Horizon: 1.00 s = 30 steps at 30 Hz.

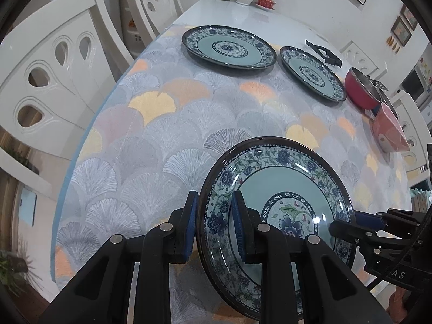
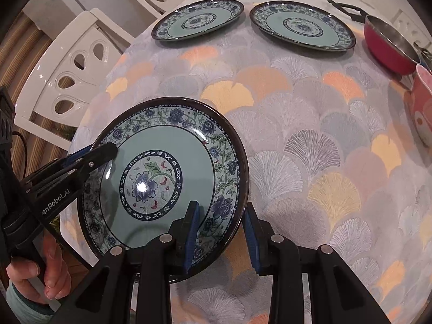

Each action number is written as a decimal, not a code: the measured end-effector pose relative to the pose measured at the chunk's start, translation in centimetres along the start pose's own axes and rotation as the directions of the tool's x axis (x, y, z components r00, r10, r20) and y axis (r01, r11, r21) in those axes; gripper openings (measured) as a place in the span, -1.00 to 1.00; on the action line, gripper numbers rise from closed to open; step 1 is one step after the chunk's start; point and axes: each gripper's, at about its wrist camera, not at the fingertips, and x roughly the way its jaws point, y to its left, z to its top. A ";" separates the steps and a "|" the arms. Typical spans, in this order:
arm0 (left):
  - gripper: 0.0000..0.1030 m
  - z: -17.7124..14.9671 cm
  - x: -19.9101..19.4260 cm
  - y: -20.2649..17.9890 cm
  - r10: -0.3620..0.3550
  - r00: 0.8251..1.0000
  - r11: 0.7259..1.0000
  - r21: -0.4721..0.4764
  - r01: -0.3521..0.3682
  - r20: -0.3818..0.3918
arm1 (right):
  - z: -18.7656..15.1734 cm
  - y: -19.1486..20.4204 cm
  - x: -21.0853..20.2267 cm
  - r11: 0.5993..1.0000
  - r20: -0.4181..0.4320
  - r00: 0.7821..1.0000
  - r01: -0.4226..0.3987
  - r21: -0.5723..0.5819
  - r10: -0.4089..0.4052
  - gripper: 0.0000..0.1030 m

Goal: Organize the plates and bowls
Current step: 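Lift the plate with both grippers and carry it over another plate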

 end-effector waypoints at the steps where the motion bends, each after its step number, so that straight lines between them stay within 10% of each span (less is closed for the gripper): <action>1: -0.58 0.0 0.0 0.0 0.001 1.000 1.000 0.002 -0.001 0.000 | 0.0 0.0 0.0 1.000 0.000 1.000 0.002 -0.002 -0.002 -0.38; 15: -0.58 0.5 0.3 0.9 0.003 1.000 1.000 -0.028 -0.003 -0.011 | 0.0 -1.6 -0.5 0.999 0.002 1.000 0.002 0.033 -0.002 -0.38; 30: -0.56 7.0 -4.9 0.7 -0.002 0.984 1.000 -0.004 0.003 0.179 | 5.5 -2.2 -6.1 0.999 0.162 0.987 0.007 0.049 -0.015 -0.37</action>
